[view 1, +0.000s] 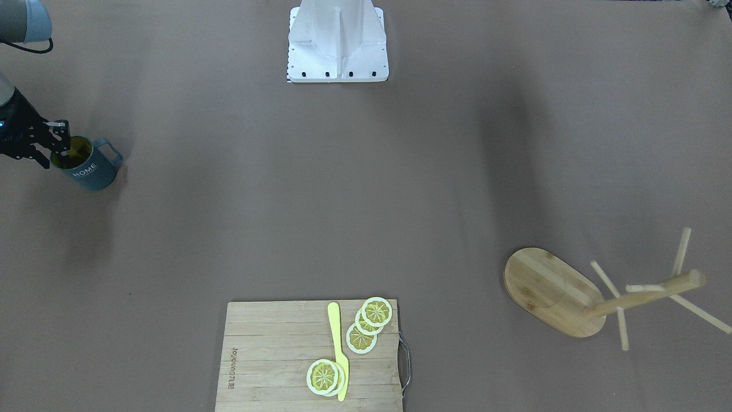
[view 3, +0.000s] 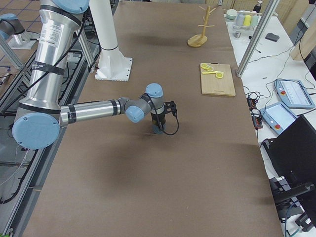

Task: Hang cup on storage rack
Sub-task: 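Reach the right gripper down to the teal mug and grasp it, then carry the teal mug with the right gripper toward the table center and set it down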

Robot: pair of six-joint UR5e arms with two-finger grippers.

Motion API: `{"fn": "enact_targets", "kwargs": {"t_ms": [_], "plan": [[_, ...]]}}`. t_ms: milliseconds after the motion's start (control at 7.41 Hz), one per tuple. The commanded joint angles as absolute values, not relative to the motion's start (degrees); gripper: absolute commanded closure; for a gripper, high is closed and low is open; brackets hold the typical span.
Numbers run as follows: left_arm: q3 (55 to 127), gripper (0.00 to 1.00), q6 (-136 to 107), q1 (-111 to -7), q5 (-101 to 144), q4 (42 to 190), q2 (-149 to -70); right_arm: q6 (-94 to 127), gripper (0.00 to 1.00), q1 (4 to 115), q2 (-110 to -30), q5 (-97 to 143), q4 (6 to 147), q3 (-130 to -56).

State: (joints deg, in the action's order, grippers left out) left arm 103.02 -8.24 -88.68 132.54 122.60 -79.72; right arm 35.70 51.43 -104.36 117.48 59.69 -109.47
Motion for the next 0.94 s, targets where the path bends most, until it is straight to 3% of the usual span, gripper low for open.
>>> {"fn": "enact_targets", "kwargs": {"t_ms": [0, 405, 810], "plan": [[103.01, 0.01, -8.17, -88.68, 132.54, 122.61, -79.72, 36.64, 1.00, 51.50, -103.72, 117.60, 59.76, -109.78], [102.57, 0.01, -8.17, -88.68, 132.54, 122.61, -79.72, 43.10, 1.00, 57.21, -100.12, 118.29, 60.12, -109.77], [102.48, 0.01, -8.17, -88.68, 132.63, 122.61, -79.72, 72.09, 1.00, 52.32, -89.77, 117.96, 60.56, -109.86]]}}
